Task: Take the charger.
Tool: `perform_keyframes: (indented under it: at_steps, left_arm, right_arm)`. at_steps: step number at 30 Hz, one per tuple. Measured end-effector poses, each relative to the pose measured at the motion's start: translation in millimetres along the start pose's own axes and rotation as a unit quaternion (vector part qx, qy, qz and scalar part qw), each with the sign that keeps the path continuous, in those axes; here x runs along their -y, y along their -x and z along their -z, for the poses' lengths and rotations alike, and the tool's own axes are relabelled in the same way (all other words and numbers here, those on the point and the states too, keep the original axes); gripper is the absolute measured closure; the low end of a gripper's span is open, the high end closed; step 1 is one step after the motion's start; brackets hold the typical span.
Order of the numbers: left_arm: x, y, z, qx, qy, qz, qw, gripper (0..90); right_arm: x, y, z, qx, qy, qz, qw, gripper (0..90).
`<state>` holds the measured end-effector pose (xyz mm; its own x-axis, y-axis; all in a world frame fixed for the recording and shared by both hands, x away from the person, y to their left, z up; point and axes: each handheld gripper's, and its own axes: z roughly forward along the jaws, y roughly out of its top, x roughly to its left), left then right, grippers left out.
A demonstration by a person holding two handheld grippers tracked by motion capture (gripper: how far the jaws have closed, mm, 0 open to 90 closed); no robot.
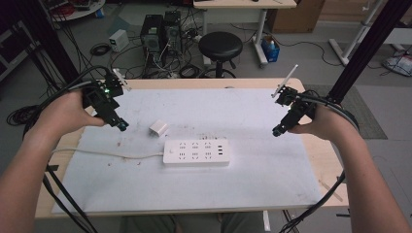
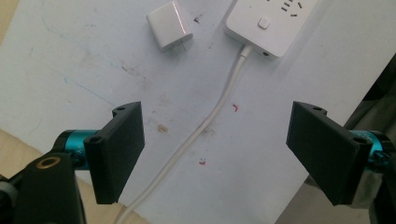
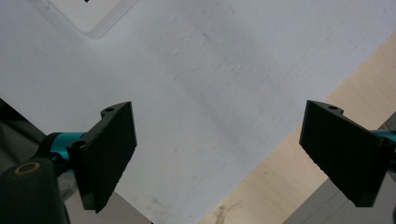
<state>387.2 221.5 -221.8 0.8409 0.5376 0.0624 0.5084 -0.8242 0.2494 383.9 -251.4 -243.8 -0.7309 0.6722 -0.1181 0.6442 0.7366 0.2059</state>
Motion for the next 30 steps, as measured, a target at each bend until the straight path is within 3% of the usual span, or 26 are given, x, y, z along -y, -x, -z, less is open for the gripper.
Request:
perform_keyframes:
  at_steps: [10, 13, 22, 30]
  left_arm:
    - [-11.4, -4.9, -17.9, 0.002, 0.008, 0.026, 0.9996, 19.3]
    - [-17.9, -8.9, -27.8, 0.007, 0.016, 0.046, 0.9988, 19.3]
    - [-39.4, -19.6, -69.8, 0.014, 0.003, 0.098, 0.9950, 19.3]
    - [-49.0, -31.3, -117.1, 0.025, -0.017, 0.130, 0.9911, 19.3]
  right_arm:
    - [3.1, 3.4, -5.6, -0.006, 0.005, -0.002, 1.0000, 10.4]
    - [3.8, 5.2, -6.7, -0.005, 0.007, -0.006, 0.9999, 10.4]
    - [6.2, 9.3, -13.0, -0.007, 0.011, -0.012, 0.9998, 10.4]
    - [10.7, 12.3, -19.8, -0.010, 0.009, -0.018, 0.9997, 10.4]
